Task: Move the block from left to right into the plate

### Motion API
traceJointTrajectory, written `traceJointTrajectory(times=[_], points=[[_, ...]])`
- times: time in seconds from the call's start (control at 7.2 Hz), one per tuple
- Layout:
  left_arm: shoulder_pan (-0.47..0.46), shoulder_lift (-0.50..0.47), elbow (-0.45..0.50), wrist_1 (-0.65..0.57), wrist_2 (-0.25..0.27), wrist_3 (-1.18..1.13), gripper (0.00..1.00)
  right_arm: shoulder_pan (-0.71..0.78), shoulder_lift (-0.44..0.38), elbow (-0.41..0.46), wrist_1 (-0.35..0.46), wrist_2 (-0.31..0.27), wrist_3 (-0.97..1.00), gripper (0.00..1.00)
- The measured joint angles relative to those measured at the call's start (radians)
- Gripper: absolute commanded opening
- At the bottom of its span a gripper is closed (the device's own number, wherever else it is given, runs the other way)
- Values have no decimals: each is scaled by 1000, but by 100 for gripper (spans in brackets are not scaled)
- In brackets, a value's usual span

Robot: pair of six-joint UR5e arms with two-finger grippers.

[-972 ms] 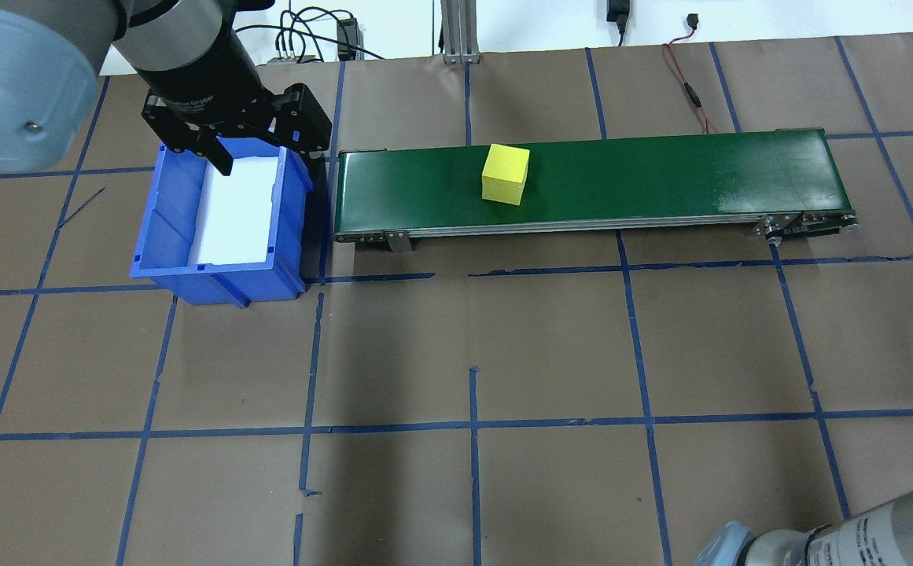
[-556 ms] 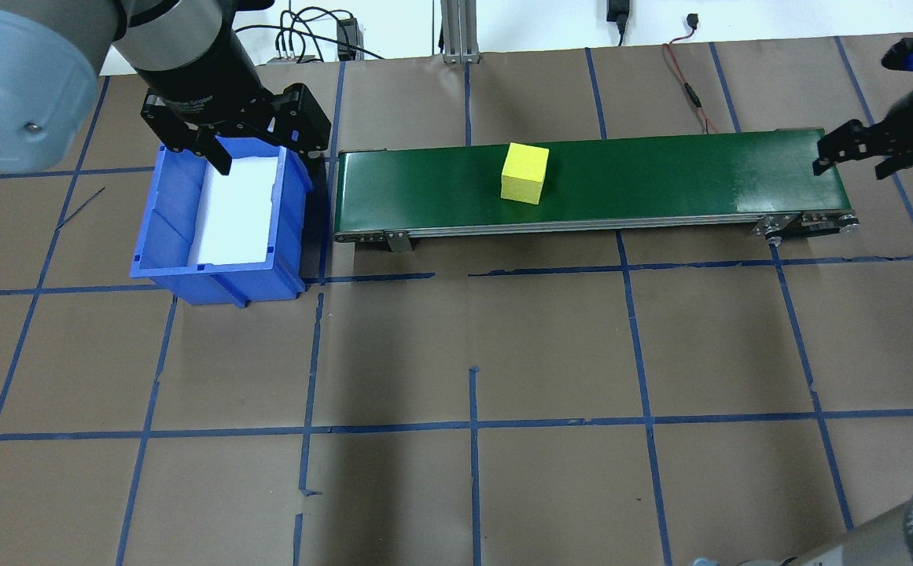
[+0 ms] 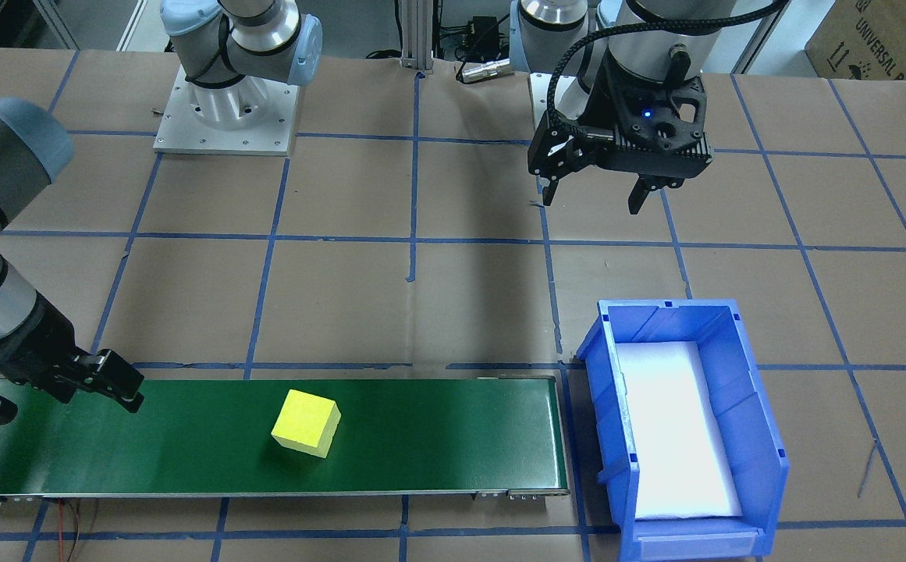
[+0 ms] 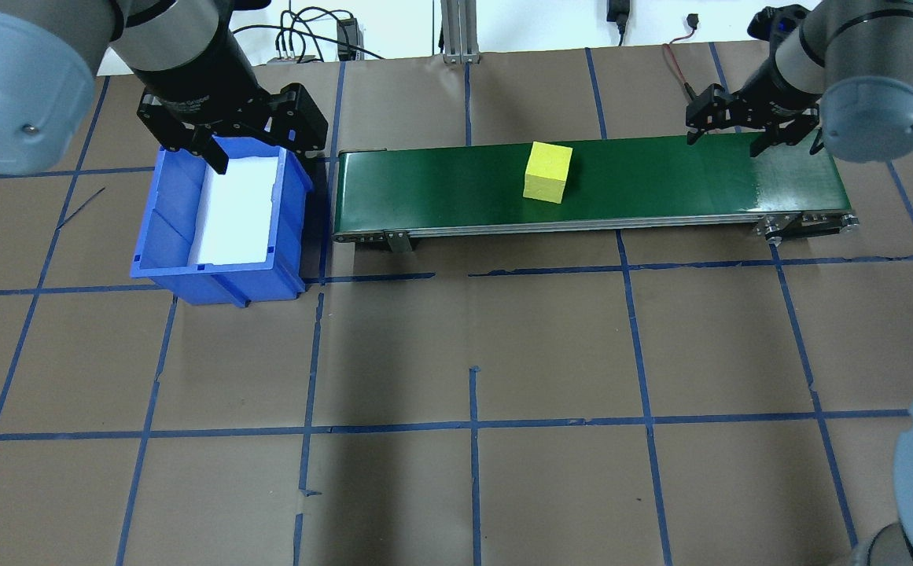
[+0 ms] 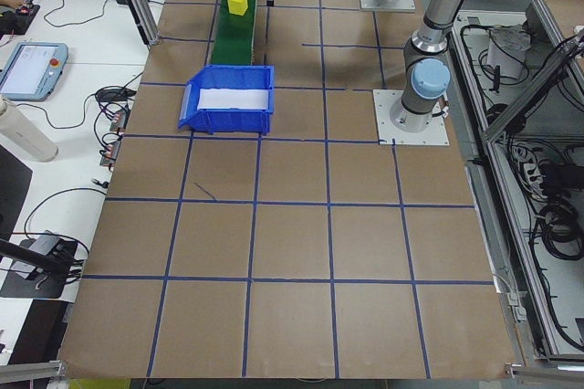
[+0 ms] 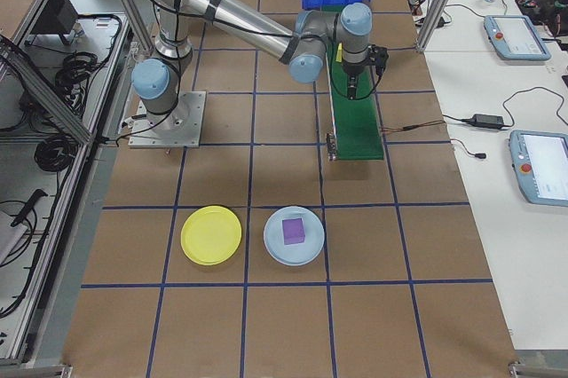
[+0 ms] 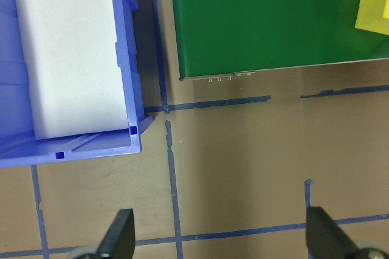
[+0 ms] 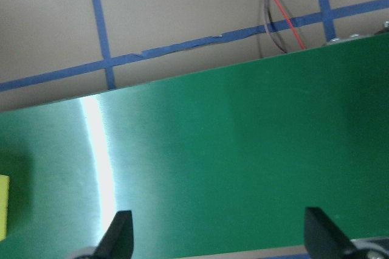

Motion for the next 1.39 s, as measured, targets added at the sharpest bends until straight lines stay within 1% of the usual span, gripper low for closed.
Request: traceJointTrajectory(times=[0.14,0.28,0.83,1.39], points=[[0,1,-2,0,0,0,100,15,5,-11,0,11,34,100],[0,1,-1,0,0,0,100,21,12,-15,0,36,65,100],[3,4,6,0,0,4,100,24,75,-51,-1,109,167,100],[4,6,6,1,4,5,100,24,90,-49,-1,119,246,100]])
